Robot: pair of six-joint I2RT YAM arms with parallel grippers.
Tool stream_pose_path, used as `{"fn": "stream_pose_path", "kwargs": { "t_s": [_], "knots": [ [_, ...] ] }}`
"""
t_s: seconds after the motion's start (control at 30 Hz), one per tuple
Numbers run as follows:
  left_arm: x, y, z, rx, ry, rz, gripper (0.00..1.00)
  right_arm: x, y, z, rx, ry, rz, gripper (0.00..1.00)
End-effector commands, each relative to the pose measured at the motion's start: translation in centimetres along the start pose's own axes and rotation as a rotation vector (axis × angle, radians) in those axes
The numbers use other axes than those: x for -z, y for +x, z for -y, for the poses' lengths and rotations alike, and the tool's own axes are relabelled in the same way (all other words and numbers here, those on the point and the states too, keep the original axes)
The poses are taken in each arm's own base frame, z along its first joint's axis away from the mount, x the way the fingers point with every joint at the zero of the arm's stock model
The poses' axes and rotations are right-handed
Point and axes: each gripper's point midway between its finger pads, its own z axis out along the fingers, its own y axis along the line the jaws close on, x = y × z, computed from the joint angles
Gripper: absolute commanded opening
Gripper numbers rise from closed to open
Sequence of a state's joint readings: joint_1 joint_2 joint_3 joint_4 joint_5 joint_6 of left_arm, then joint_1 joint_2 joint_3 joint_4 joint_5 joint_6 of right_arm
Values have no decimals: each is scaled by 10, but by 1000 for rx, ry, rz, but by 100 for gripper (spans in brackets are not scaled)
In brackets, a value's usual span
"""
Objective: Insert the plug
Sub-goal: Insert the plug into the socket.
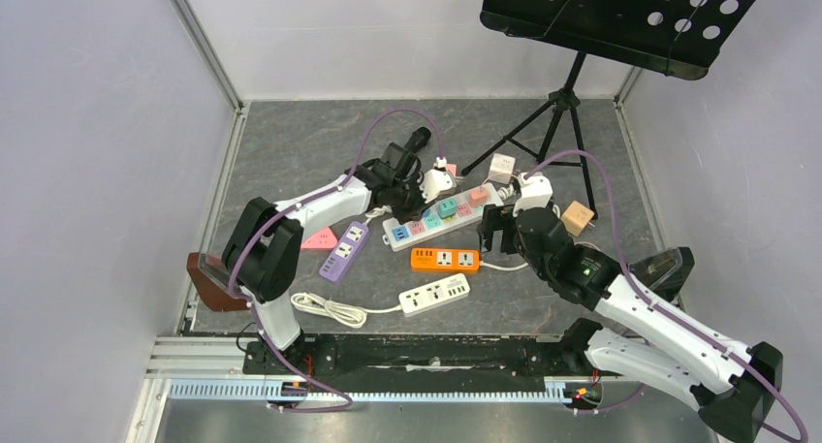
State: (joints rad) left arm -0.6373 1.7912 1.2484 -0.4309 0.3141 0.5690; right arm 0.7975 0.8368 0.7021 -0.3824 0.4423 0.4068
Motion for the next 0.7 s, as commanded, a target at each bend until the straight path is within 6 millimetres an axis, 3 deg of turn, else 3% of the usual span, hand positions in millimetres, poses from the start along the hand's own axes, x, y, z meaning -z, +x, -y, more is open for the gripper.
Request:
{"fn": "stream_pose_path", "kwargs": {
  "t_s": [0.0, 0.67],
  "knots": [
    [-8, 4, 5, 63, 10, -26, 2, 0, -10, 0, -10, -3, 42, 94],
    [6, 13, 7, 137, -17, -100, 2, -4, -4, 1, -8, -4, 32, 94]
  ]
}}
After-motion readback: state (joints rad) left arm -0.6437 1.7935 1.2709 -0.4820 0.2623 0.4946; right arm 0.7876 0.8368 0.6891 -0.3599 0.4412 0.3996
